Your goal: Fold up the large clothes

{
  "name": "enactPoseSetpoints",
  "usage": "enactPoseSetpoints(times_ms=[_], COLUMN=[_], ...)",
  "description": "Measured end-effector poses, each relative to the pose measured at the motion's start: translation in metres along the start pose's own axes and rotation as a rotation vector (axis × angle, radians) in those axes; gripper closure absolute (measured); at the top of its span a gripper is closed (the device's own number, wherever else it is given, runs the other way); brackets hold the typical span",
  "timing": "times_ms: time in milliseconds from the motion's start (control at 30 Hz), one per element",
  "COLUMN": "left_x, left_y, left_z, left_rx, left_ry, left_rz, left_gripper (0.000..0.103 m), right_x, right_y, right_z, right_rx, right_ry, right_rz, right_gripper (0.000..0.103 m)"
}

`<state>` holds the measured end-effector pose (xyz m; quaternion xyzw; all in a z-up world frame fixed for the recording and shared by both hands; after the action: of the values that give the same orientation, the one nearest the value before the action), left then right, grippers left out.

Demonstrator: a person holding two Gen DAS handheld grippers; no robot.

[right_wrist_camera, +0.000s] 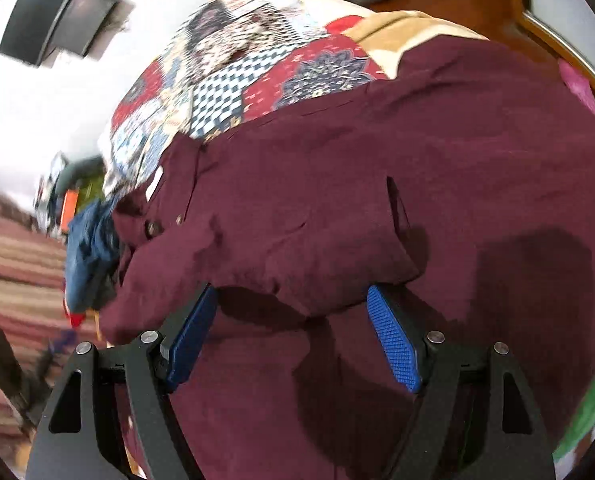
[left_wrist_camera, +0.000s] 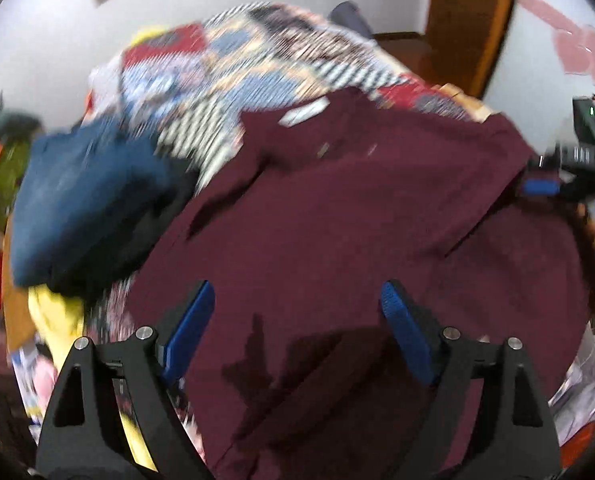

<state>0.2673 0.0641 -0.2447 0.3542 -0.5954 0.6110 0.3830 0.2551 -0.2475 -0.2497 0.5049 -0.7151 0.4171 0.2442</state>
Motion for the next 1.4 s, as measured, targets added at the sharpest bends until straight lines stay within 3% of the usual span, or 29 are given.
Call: enactPoseSetpoints(times_ms=[100,233,333,367,433,500,533,567,633,667,733,800,833,933,1000,1067,1100,1133,1200,1300,1400], left_x=[-0.01,-0.021,-0.025,-0.025,-0.023,-0.019,-0.019,-0.017,-0.013,-0.012,-0.007,-0.003,0.001,0.007,0.008,0.01,0.011,0.012,0.011,0.004,-0.002], left_y=[0.029,0.062,0.075,0.078,0.081,0.083,0.083,0.084,0.084,0.084,0.086,0.088,0.089,0.088,0.088,0.084,0.081,0.078,0.072,0.069,0.068], left_z=[-0.025,-0.04,-0.045,-0.049,-0.053,-0.059,-0.061,-0.062,-0.066,-0.069,-0.069,-0.067,-0.064,-0.057,-0.052,-0.053,-0.053,-0.053,-0.052,-0.047,-0.04], left_rx=[0.048,0.112,0.148,0.159,0.16,0.157,0.155,0.16,0.162,0.16,0.159,0.159,0.149,0.108,0.115,0.138,0.152,0.165,0.18,0.175,0.169], left_ry=[-0.009,0.038,0.067,0.057,0.037,0.002,0.001,0.005,-0.016,-0.024,-0.023,-0.004,-0.009,-0.044,-0.013,-0.004,0.009,0.027,0.061,0.07,0.079], left_rz=[-0.037,-0.082,-0.079,-0.06,-0.041,-0.008,-0.005,-0.006,0.004,0.01,0.024,0.03,0.042,0.067,0.042,0.04,0.042,0.043,0.041,0.023,0.013], left_gripper=[0.018,0.018,0.018,0.018,0.018,0.029,0.032,0.034,0.035,0.038,0.055,0.087,0.089,0.09,0.089,0.089,0.087,0.084,0.067,0.065,0.065], right_x=[-0.005,-0.008,-0.014,-0.015,-0.015,-0.011,-0.007,-0.001,0.016,0.025,0.041,0.06,0.064,0.059,0.046,0.028,0.02,0.013,0.0,-0.019,-0.033], right_y=[-0.006,-0.02,-0.028,-0.029,-0.033,-0.039,-0.044,-0.05,-0.064,-0.071,-0.085,-0.093,-0.094,-0.083,-0.068,-0.057,-0.049,-0.044,-0.038,-0.037,-0.042], right_z=[0.007,0.015,0.021,0.022,0.021,0.013,0.006,0.002,-0.012,-0.019,-0.03,-0.04,-0.043,-0.044,-0.036,-0.028,-0.02,-0.016,-0.007,0.009,0.025], right_rx=[-0.07,-0.111,-0.102,-0.093,-0.048,0.011,0.055,0.086,0.164,0.192,0.236,0.268,0.29,0.322,0.321,0.293,0.267,0.248,0.191,0.04,-0.056], right_ry=[0.014,0.059,0.123,0.144,0.21,0.214,0.207,0.228,0.262,0.264,0.258,0.266,0.27,0.282,0.303,0.307,0.314,0.318,0.297,0.232,0.24], right_rz=[0.008,0.029,0.038,0.039,0.042,0.066,0.079,0.095,0.157,0.186,0.231,0.275,0.271,0.228,0.153,0.093,0.076,0.067,0.03,-0.016,-0.025], right_gripper=[0.026,0.026,0.032,0.043,0.054,0.069,0.084,0.084,0.102,0.102,0.102,0.102,0.102,0.1,0.088,0.047,0.041,0.039,0.039,0.039,0.039])
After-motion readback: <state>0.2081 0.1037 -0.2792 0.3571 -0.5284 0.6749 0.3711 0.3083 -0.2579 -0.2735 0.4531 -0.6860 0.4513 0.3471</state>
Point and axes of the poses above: each gripper's, at about its wrist camera, not at the fingertips, and x roughly against the way its jaws point, z to its right, y to its underside, the point moved 8 cm from there along -x, roughly the way its jaws point, and after that the axes turned 14 degrees about x, right-handed, at the moved point
